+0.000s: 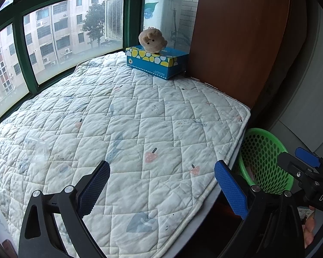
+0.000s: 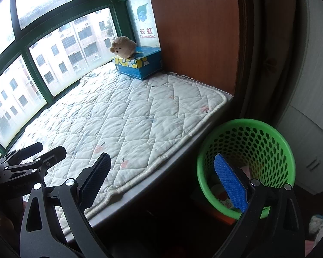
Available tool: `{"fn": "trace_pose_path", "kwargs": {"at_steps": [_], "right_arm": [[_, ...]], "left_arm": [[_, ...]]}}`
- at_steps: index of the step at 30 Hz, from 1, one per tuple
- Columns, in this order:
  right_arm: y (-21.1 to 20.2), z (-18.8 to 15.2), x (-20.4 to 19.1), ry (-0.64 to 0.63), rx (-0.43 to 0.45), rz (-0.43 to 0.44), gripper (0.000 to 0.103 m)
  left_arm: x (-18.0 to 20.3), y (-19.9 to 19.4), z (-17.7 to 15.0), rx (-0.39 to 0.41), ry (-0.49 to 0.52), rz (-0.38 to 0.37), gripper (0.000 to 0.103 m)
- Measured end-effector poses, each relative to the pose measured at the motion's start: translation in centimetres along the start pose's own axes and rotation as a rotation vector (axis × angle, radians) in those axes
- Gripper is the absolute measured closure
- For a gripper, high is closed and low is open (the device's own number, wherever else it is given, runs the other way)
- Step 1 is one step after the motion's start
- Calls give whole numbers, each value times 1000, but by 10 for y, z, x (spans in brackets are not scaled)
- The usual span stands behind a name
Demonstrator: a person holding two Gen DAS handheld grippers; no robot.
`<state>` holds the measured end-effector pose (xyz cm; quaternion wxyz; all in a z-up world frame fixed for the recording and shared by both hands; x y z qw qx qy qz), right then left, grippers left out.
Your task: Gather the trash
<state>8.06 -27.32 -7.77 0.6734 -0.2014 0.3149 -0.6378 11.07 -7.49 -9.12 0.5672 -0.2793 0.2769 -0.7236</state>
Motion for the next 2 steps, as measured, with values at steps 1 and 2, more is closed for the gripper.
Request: {"fn": "trace_pose_path", "kwargs": {"at_steps": [1,2], "right_arm": [[0,0,0,0,0,1,7],[0,0,-1,1,-1,2,7]], "left_arm": [[0,0,0,0,0,0,9],[0,0,-1,-2,0,0,9]]}}
Point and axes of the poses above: each gripper's, at about its wrist camera, not at the fingertips, and y roughly the way its jaws point, x to its right, z to its top, the point moved 10 cm from there along y, roughly the way its jaws point, and after that the axes turned 1 degree about z, right-handed, at the moved point
